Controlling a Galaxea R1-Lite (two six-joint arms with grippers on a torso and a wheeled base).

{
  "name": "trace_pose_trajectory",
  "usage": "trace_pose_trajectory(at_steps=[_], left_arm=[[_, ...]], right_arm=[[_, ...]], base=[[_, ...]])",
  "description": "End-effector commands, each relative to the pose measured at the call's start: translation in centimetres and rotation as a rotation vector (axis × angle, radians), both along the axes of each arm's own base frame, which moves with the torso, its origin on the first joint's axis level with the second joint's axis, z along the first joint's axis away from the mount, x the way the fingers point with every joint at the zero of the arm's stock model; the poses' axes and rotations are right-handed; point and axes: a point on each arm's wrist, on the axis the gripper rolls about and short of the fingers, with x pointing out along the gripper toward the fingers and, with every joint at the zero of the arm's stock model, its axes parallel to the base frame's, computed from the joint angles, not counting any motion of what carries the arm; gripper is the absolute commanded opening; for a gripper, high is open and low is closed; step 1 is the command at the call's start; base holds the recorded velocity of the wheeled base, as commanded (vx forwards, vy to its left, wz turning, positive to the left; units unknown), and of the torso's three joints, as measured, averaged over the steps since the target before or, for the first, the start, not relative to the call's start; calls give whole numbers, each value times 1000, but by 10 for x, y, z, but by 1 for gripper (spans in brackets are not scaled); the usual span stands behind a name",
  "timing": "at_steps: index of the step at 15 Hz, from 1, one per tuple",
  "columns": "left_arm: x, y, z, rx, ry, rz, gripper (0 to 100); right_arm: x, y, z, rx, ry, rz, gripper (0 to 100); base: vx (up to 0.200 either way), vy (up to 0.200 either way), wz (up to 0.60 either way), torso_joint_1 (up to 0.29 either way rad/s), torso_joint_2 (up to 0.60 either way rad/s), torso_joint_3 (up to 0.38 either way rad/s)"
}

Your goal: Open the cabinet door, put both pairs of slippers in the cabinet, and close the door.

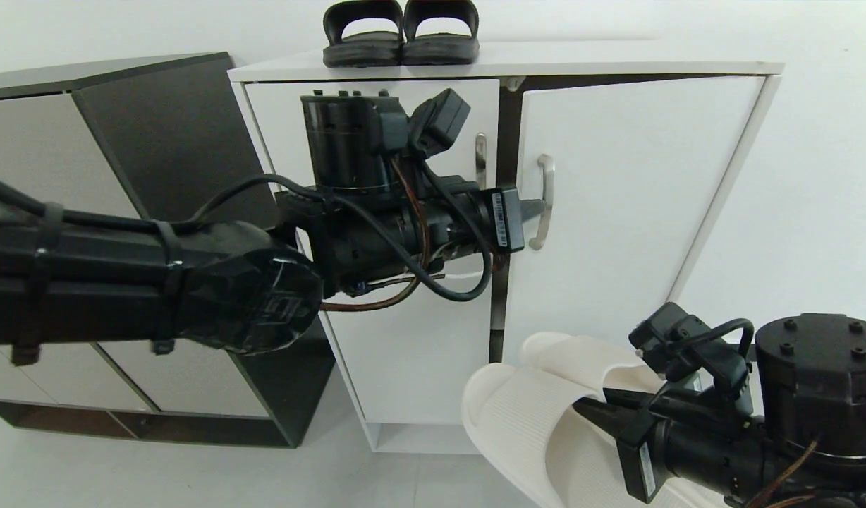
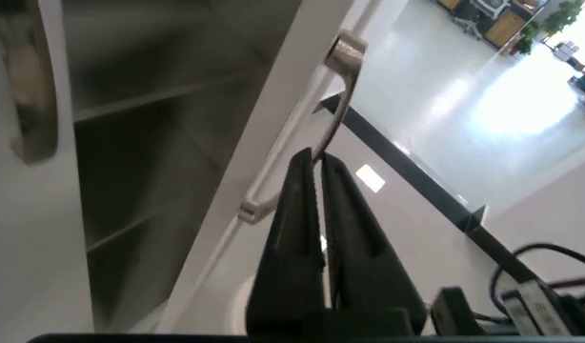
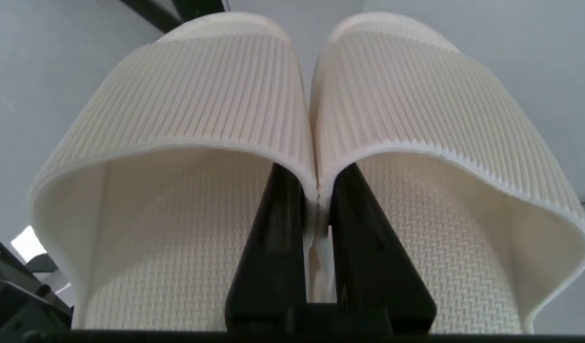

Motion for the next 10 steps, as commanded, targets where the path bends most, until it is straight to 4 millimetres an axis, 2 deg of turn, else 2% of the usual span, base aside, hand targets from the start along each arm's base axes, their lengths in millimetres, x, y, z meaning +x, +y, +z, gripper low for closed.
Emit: trace_pose_trajectory(at_steps=[1,3,4,6,7,9,10], left_arm=[[-29,15,13,-26,-28,-20,0],[-45,27,18,-28,-41,-24,0],[-45,30,20,-30,-46,-18,0],[-35,39,20,-32,-48,22,0],[-21,44,17,-26,-40,54,0],[0,42,14,-32,-31,86,0],[4,40,15,-37,-34,89,0]], right_arm=[[-5,1,-1,-1,1,18,0],[-14,2,-4,-8,7,49,0],[-17,2,-4,-9,8,60,0],[-20,3,-4,-10,7,73,0],[-21,4,-4,-9,6,77,0],[-21,4,-4,-11,8,77,0],[-21,4,-4,-11,8,77,0]], base=[[0,0,0,0,0,0],[0,0,0,0,0,0],[0,0,0,0,0,0],[0,0,0,0,0,0],[0,0,0,0,0,0],[0,0,0,0,0,0],[0,0,0,0,0,0]])
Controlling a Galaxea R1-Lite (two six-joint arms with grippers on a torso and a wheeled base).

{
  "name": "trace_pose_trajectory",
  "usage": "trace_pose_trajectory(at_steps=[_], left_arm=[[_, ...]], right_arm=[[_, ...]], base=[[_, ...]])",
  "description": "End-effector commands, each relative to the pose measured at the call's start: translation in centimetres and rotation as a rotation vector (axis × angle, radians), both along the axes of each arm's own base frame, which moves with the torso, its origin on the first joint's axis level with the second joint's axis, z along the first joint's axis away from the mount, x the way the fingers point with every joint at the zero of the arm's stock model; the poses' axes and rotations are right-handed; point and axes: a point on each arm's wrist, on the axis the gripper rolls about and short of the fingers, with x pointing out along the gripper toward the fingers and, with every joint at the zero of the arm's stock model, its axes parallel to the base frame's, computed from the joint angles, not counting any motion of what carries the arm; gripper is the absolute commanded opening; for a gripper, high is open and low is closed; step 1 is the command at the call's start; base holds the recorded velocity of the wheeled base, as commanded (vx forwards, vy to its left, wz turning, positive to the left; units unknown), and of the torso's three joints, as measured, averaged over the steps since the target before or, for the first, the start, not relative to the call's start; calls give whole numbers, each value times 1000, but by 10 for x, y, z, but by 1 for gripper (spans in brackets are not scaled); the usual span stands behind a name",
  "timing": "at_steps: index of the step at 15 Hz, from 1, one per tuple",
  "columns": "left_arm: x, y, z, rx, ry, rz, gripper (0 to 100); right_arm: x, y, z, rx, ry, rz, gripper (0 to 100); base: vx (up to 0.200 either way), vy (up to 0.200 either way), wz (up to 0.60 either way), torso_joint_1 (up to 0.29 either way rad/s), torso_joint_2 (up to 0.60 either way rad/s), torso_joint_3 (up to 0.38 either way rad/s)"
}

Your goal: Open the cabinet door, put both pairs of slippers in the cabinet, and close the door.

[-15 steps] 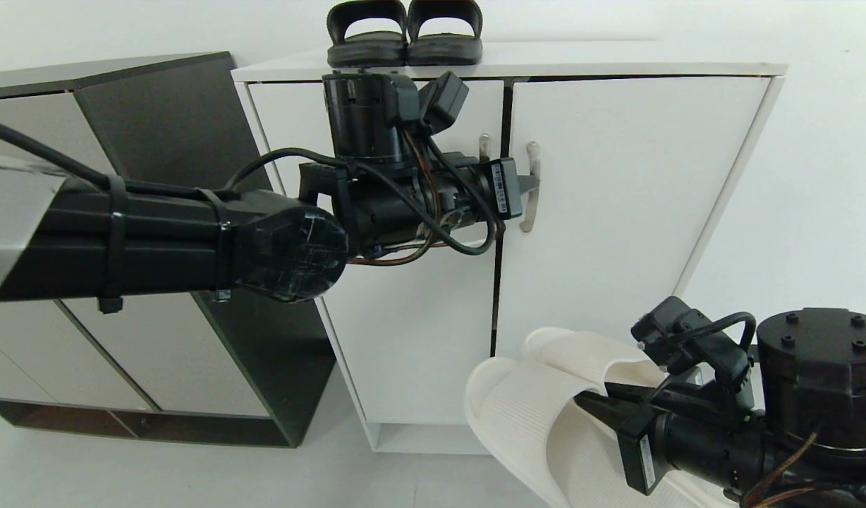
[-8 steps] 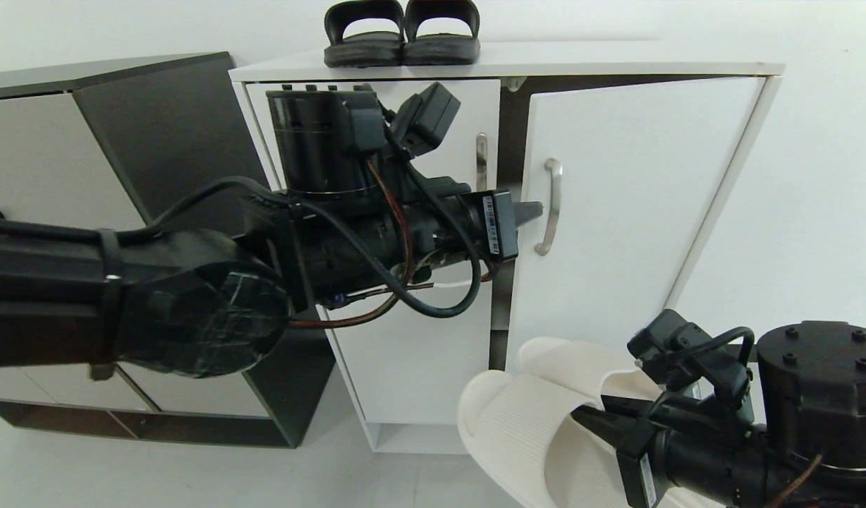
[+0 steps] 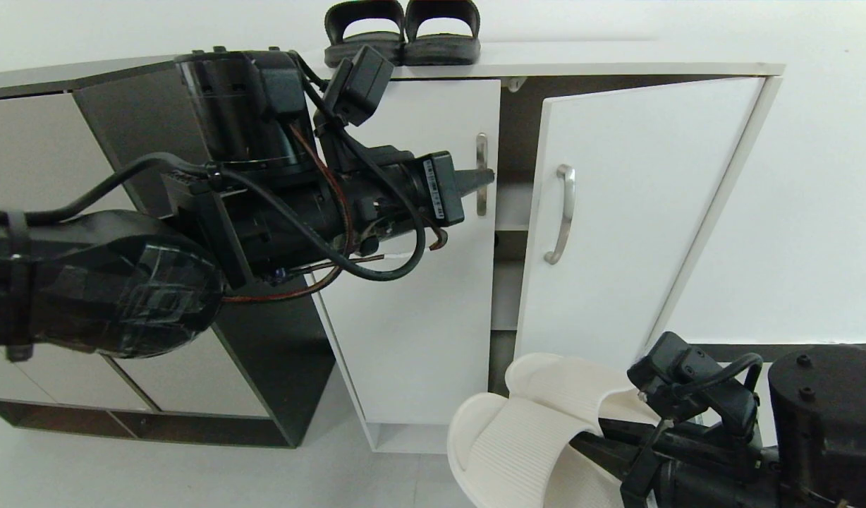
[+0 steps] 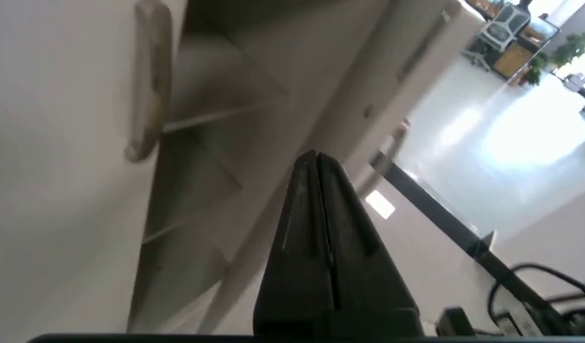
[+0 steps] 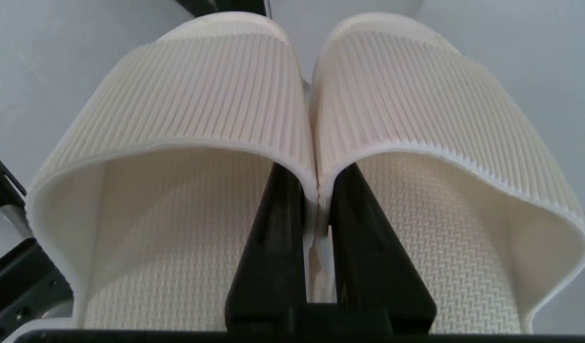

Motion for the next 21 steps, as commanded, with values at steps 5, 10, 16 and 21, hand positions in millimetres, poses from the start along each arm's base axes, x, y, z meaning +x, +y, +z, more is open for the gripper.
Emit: trace_pose_trajectory(at_steps=[5,10,16,21], left_arm=[[47,-27,-5,-34,-36,19,0],[47,-40,-1,-25,-26,-10,0],[9,-65,-2,-11,-20,-119,0],[-14,-81,-4,15,-42,-183,0]], right_arm=[[-3,-1,-3,-12,6,8,0],[-9,-2,-10,-45,10,33,0],[-29,0,-26,-98,36,123,0],[-26,7,-20,-74,31,122,0]], base=[[0,0,0,0,0,0],[0,0,0,0,0,0],[-200,0,0,5,2,4],[-200,0,0,3,1,7]])
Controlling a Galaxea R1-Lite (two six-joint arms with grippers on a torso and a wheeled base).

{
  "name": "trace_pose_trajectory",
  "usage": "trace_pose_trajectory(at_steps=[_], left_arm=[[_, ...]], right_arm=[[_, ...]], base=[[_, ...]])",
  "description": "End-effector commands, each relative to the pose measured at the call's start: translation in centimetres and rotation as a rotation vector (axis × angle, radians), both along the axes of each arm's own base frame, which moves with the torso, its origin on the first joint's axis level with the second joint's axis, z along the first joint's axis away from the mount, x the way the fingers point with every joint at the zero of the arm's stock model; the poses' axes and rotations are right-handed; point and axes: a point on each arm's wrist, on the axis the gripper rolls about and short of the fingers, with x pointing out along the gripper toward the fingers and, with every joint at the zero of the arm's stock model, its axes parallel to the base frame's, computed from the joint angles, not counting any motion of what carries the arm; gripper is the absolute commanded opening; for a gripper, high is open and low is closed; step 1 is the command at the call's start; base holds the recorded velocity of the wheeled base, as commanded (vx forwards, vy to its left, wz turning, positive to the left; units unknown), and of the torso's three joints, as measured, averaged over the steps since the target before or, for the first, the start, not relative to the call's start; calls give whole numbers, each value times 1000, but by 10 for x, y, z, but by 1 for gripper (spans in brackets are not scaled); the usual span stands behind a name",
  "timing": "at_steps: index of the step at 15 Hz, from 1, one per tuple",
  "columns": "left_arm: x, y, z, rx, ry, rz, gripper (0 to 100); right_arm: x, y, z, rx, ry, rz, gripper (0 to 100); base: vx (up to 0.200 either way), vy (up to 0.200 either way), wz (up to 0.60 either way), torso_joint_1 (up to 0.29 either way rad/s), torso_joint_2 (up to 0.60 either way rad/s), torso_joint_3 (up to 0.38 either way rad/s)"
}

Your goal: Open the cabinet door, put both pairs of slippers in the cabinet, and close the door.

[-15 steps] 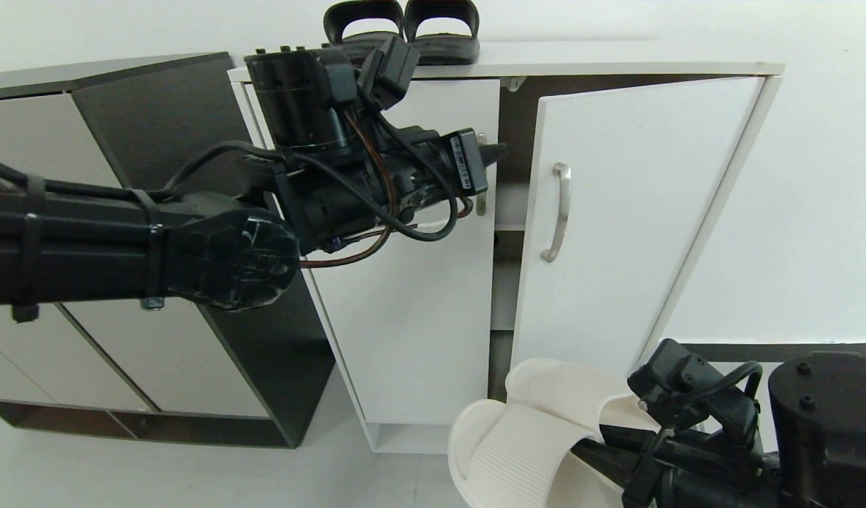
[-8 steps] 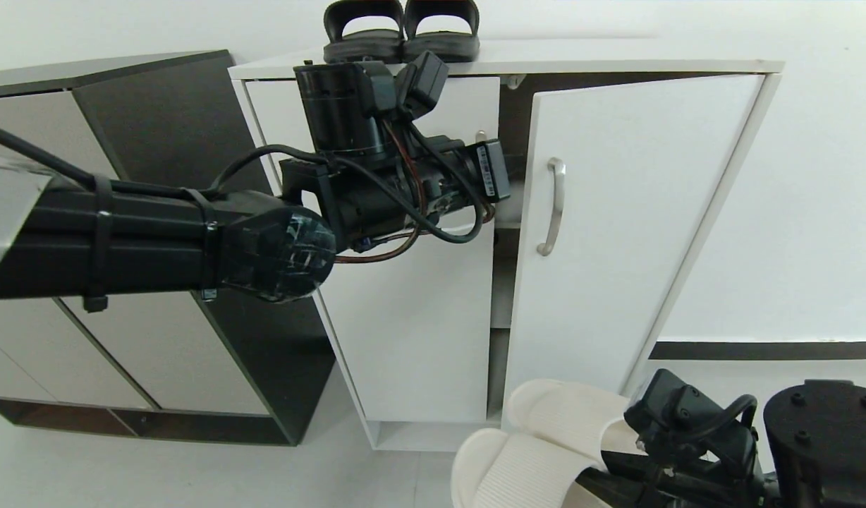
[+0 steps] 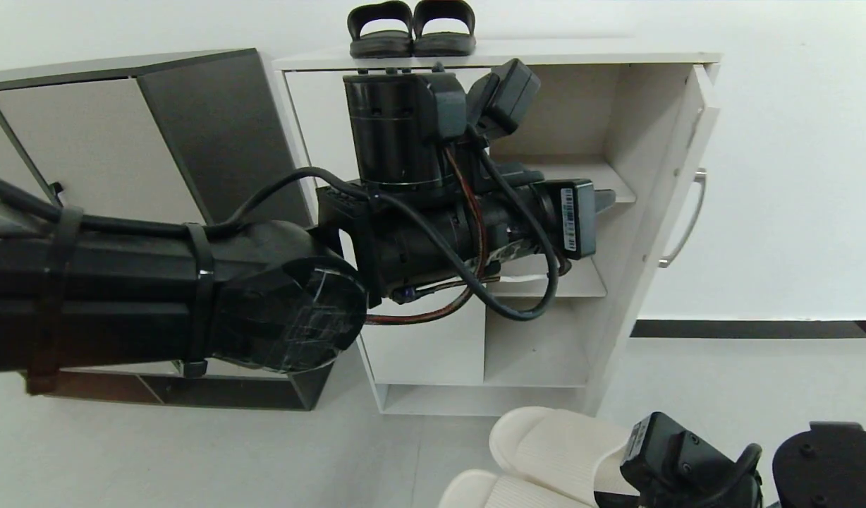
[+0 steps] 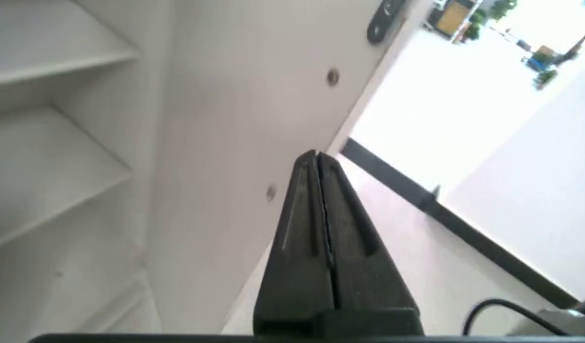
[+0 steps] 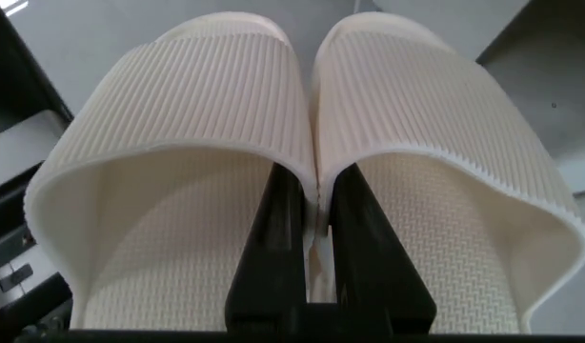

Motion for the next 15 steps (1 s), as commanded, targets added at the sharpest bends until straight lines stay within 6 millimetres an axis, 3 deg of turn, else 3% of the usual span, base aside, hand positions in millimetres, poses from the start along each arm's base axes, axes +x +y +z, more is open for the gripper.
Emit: trace_pose_trajectory(at_steps=[1,3,6,9,12,13,14,15], left_arm=[[-2,7,5,-8,-8,30,0],[-2,35,21,-34,-29,179,0],[-38,104,41,-6,-56,403,0],[-102,172,8,198,-71,738,0],[-167,248,-11,154,-77,1019,0],[-202,276,-30,164,-59,1176,0],[-219,285,-42,168,-53,1248,0],[-244,293,-72,188,-30,1399,0]], right_arm=[[20,3,2,5,0,-75,0],[56,5,7,8,-24,-251,0],[104,16,8,82,-9,-538,0],[123,20,15,118,-51,-657,0],[123,19,16,114,-61,-674,0],[123,19,15,113,-60,-674,0],[123,19,15,110,-59,-674,0],[123,19,14,107,-57,-674,0]], base=[[0,0,0,0,0,0],[0,0,0,0,0,0],[0,0,0,0,0,0],[0,0,0,0,0,0],[0,0,0,0,0,0],[0,0,0,0,0,0],[0,0,0,0,0,0],[0,0,0,0,0,0]])
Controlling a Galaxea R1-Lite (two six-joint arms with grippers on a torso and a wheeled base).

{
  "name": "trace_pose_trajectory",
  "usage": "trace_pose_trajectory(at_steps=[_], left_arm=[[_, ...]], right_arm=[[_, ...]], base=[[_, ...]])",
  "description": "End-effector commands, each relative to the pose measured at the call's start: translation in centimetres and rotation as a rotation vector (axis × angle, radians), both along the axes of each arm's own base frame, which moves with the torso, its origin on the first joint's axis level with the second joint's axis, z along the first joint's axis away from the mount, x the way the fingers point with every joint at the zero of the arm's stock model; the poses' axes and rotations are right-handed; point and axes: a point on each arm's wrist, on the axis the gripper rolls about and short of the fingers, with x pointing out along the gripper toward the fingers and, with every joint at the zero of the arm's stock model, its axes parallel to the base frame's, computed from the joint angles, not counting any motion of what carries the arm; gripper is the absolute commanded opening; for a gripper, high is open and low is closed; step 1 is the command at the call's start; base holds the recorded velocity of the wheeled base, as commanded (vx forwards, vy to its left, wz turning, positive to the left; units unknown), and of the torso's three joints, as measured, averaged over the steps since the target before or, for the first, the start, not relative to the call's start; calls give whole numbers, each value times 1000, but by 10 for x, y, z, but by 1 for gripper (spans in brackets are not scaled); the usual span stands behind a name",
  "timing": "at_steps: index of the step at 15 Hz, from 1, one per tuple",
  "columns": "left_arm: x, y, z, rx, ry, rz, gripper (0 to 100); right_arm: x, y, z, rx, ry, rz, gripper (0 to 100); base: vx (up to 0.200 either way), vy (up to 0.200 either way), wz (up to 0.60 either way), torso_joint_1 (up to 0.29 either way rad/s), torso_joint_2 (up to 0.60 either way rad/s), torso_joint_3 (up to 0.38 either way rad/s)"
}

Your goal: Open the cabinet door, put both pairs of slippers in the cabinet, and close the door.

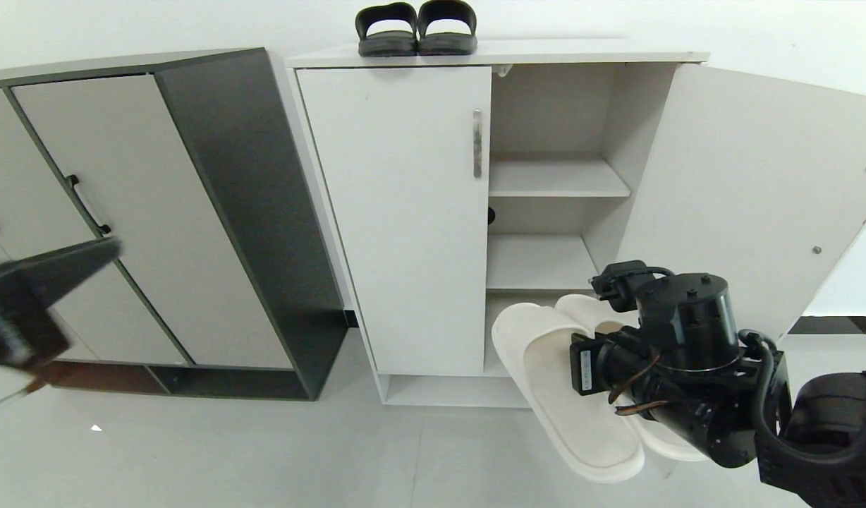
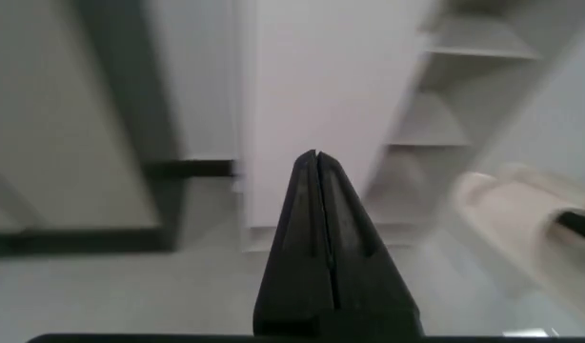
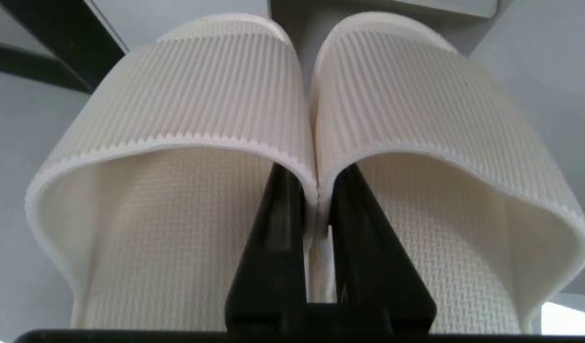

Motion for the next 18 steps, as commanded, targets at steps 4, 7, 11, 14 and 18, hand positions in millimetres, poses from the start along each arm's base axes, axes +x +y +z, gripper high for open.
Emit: trace_pose_trajectory(at_steps=[4,7,11,14,18], left_arm=[[-123,37,-131,51,-78,467,0],[-117,37,-159,59,-49,440,0],[-108,32,-194,92,73,117,0],[-109,35,-195,68,54,-20,0],[-114,34,-196,133,-19,44,0]], right_arm=[[0,0,-6,-16,16,0,0],[-1,1,-7,-17,18,6,0],[-8,3,-9,-26,23,27,0],[-9,4,-9,-11,0,34,0],[-13,9,-10,-13,1,55,0]], base=[[0,0,0,0,0,0],[0,0,0,0,0,0],[0,0,0,0,0,0],[0,0,0,0,0,0],[0,0,0,0,0,0]])
